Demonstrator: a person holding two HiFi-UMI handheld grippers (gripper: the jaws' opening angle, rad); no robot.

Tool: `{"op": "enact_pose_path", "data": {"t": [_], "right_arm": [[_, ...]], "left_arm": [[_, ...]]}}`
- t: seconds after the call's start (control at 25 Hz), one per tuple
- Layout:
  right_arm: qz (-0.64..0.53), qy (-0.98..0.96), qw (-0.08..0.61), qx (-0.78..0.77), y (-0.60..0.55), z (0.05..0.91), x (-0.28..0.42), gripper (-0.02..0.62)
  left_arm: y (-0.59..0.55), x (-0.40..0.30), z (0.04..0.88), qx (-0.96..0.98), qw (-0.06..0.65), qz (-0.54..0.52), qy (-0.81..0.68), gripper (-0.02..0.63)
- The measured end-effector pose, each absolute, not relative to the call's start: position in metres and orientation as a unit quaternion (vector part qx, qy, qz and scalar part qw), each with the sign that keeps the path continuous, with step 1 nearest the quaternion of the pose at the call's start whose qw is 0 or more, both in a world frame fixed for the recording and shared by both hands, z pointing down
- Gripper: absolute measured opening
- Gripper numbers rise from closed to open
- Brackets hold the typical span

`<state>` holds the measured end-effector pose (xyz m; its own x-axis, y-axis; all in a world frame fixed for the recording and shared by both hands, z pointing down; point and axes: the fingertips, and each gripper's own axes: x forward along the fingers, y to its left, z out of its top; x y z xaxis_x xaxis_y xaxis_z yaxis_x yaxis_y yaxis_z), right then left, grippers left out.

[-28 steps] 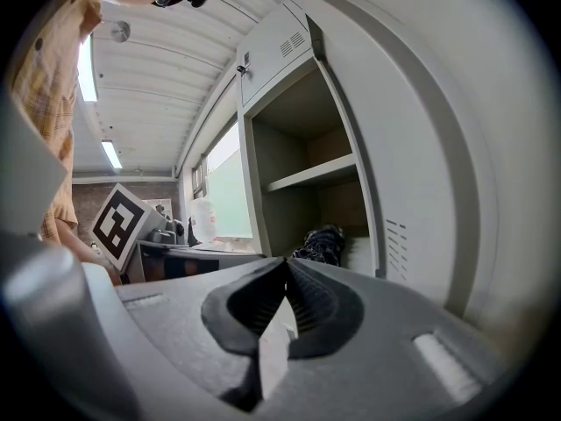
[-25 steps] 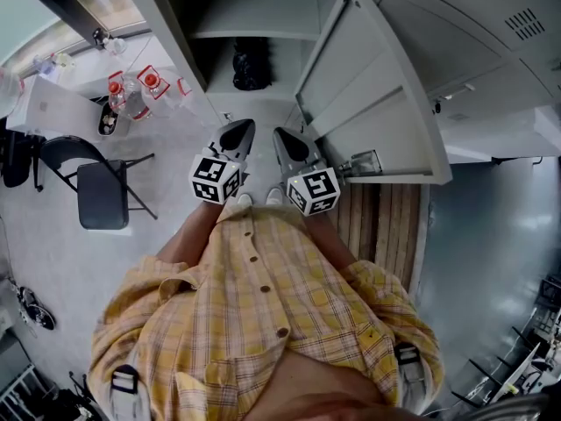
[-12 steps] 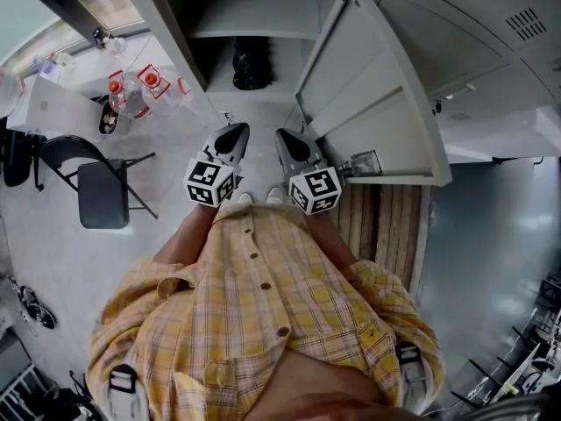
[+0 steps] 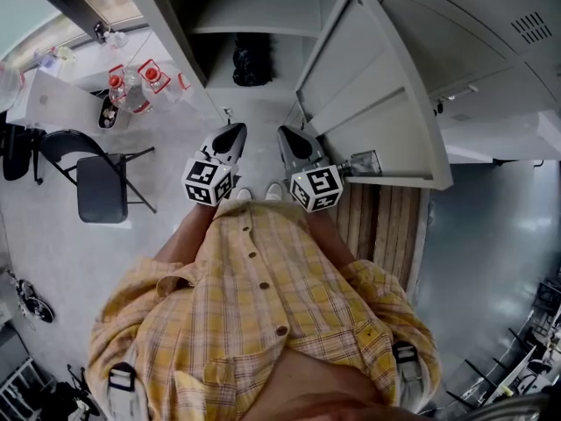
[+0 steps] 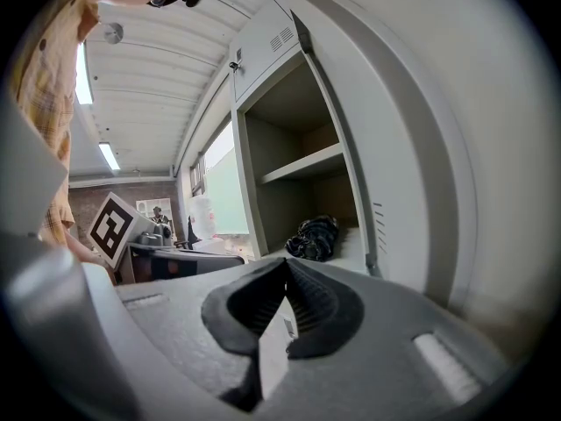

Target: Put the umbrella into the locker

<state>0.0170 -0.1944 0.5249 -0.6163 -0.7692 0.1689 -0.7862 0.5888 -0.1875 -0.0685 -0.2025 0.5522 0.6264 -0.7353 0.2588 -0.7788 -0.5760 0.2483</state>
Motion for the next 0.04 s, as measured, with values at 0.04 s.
{"op": "enact_pose_path", "data": {"t": [0.04], "right_arm": [[0.121, -0.891, 0.034, 0.436, -0.1967, 0.5243, 0.0168, -0.002]], "left_arm": [[-0.2046, -0.0704, 0.5525, 0.884, 0.172, 0.062, -0.430, 0.005]]}}
